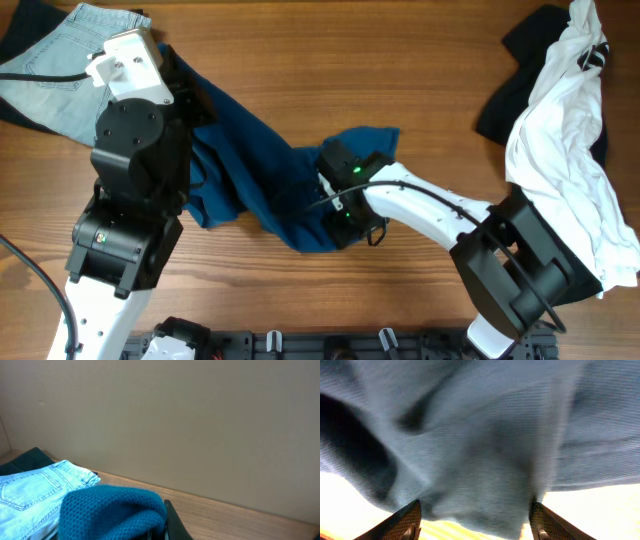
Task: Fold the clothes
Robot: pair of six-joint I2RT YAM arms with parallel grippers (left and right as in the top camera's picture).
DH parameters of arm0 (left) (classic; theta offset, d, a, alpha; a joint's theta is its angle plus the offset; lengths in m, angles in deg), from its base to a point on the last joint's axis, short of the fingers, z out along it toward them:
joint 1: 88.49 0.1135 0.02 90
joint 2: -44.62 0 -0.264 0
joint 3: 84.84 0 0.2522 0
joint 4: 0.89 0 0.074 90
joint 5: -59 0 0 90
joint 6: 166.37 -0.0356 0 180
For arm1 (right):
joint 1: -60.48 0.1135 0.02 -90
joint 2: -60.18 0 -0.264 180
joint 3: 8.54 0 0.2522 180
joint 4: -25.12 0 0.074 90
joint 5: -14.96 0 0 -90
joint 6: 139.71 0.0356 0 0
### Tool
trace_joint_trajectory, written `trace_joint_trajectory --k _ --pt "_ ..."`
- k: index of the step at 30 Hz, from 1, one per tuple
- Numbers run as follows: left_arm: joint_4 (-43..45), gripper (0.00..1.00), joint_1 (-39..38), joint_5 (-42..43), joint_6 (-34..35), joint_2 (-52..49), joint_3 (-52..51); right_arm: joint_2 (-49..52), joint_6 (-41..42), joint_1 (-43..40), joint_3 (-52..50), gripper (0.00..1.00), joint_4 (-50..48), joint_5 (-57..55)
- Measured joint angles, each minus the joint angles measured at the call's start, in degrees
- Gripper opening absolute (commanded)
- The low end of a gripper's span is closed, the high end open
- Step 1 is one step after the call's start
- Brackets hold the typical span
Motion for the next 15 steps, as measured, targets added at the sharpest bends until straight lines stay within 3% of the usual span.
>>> trace_joint_trajectory --k 4,6,7,8,15 --pt "0.0 0.04 0.0 0.0 0.0 0.0 0.0 0.0 -0.3 2.2 0.0 0.79 -0.4 0.0" --pt "0.0 0.04 0.0 0.0 0.0 0.0 0.0 0.0 -0.4 3.3 0.0 0.73 -0.7 0.0" --pt "0.0 0.04 0.0 0.0 0.0 0.0 0.0 0.1 -0.3 3.6 0.0 0.56 -0.6 0.0" --pt "0.0 0.04 0.0 0.0 0.0 0.0 0.0 0.1 -0.4 3.7 0.0 0.07 -0.7 0.1" --pt "0.0 0.04 0.0 0.0 0.0 0.0 0.0 0.1 0.3 3.8 0.0 0.05 -1.2 0.2"
